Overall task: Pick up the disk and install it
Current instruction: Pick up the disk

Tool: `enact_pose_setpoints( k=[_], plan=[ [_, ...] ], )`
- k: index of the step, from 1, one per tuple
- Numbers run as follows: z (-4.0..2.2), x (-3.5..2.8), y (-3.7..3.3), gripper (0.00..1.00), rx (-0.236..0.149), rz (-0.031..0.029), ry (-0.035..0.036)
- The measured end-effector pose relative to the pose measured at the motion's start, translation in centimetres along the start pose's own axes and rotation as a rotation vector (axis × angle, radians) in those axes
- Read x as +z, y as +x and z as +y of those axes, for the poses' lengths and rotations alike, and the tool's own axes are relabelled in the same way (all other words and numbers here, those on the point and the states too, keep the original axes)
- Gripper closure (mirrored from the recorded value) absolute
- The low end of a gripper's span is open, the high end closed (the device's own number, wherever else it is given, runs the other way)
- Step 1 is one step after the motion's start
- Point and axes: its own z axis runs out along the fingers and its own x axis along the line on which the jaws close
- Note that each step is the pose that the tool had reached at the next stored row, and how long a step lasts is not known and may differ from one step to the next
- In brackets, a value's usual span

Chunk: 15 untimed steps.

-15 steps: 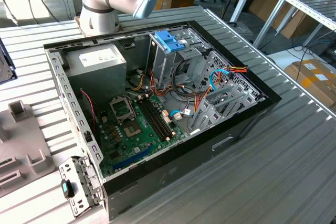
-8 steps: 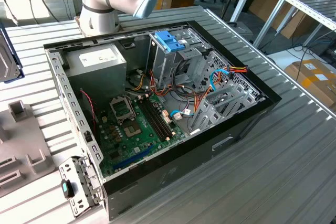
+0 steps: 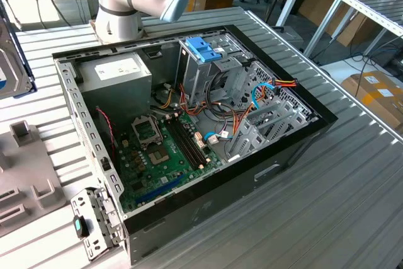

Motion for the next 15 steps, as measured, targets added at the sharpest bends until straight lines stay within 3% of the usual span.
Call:
enact_pose_setpoints(
  k=[15],
  plan=[
    [-2.19,-0.1,0.16,0.63,0.0,0.0,0.0]
  ],
)
